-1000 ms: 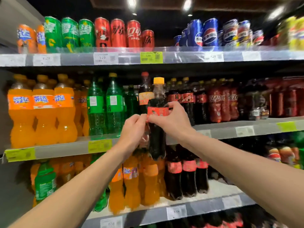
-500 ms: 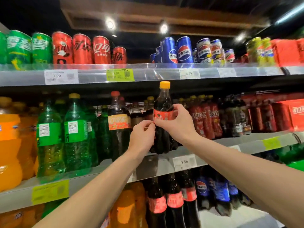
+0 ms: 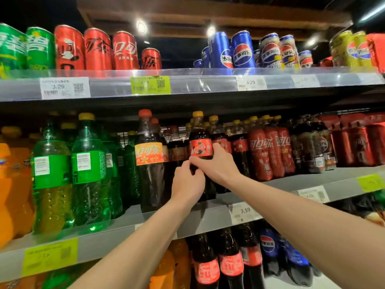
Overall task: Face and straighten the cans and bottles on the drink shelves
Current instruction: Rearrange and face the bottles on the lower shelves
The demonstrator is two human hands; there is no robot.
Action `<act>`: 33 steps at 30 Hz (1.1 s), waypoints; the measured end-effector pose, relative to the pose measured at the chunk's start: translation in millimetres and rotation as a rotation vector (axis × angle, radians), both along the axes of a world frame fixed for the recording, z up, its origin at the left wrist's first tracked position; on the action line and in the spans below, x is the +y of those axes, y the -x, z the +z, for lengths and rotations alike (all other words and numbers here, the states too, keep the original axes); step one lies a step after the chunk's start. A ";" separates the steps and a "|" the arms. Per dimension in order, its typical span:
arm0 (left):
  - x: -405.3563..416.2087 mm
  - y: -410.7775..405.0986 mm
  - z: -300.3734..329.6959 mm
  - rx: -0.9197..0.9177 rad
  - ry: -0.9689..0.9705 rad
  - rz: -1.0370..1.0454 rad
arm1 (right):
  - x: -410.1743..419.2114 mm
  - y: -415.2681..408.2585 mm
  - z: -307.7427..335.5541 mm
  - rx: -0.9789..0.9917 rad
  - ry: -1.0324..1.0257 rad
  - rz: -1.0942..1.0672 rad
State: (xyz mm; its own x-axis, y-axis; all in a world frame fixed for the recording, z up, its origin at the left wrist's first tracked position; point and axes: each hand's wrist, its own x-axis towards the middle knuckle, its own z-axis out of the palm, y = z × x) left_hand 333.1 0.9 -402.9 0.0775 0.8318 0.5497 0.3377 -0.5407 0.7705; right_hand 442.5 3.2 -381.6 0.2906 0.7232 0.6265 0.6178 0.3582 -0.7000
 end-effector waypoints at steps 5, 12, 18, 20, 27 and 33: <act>3.9 5.7 -4.5 0.045 0.016 -0.033 | -2.2 13.7 -8.6 -0.061 -0.023 -0.154; -3.8 11.3 -5.1 0.027 -0.008 -0.088 | -15.5 13.8 -12.7 -0.036 -0.009 -0.159; -31.8 14.1 -6.0 -0.129 -0.144 -0.011 | -45.7 17.5 -22.3 0.008 -0.082 -0.186; -51.1 20.4 -6.8 -0.175 -0.191 -0.027 | -62.7 25.1 -22.9 -0.012 -0.140 -0.145; -106.0 74.1 -26.0 -0.197 -0.116 -0.032 | -122.6 88.0 -48.3 0.023 -0.098 0.117; -142.6 147.4 -74.9 -0.137 -0.031 0.047 | -142.4 145.9 -91.2 -0.072 0.027 0.248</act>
State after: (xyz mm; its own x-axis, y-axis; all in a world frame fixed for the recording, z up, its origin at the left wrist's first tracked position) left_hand 185.7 -141.7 -477.8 -0.0386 0.8153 0.5777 0.2566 -0.5507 0.7943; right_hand 296.6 -139.1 -472.8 0.0581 0.7837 0.6184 0.5622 0.4862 -0.6690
